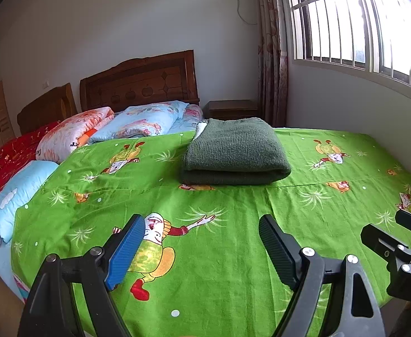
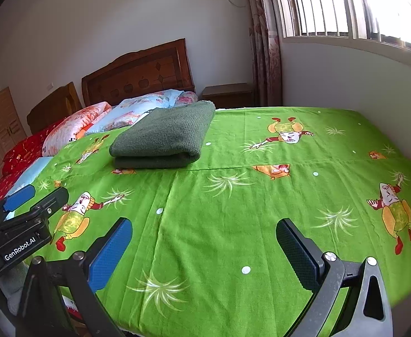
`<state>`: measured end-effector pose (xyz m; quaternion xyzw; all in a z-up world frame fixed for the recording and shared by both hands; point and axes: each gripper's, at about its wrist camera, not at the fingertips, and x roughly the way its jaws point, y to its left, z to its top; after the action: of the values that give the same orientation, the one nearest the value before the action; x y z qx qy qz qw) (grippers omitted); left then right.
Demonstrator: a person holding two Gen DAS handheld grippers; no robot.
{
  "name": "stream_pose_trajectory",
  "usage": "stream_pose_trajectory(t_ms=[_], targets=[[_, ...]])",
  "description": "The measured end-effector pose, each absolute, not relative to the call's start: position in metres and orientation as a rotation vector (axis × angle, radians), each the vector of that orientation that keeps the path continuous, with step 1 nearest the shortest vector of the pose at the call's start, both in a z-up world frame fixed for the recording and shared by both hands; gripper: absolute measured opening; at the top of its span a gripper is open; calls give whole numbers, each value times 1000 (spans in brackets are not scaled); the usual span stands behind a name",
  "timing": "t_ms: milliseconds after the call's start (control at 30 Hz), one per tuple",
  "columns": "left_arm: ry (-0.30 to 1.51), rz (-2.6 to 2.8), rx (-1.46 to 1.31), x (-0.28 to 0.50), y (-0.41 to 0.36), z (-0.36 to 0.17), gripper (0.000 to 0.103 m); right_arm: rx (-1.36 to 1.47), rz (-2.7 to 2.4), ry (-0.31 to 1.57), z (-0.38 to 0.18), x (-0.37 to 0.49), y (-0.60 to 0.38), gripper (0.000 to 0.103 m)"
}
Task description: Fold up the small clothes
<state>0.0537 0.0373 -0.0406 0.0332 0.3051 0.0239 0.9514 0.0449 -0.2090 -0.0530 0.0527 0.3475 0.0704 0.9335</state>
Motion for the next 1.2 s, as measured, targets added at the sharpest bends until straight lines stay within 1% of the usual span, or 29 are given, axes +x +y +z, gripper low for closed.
stream_pose_trajectory(t_ms=[1200], targets=[[608,27,67,49,31,-34,85,106,171,704,-52,41,-201,103]])
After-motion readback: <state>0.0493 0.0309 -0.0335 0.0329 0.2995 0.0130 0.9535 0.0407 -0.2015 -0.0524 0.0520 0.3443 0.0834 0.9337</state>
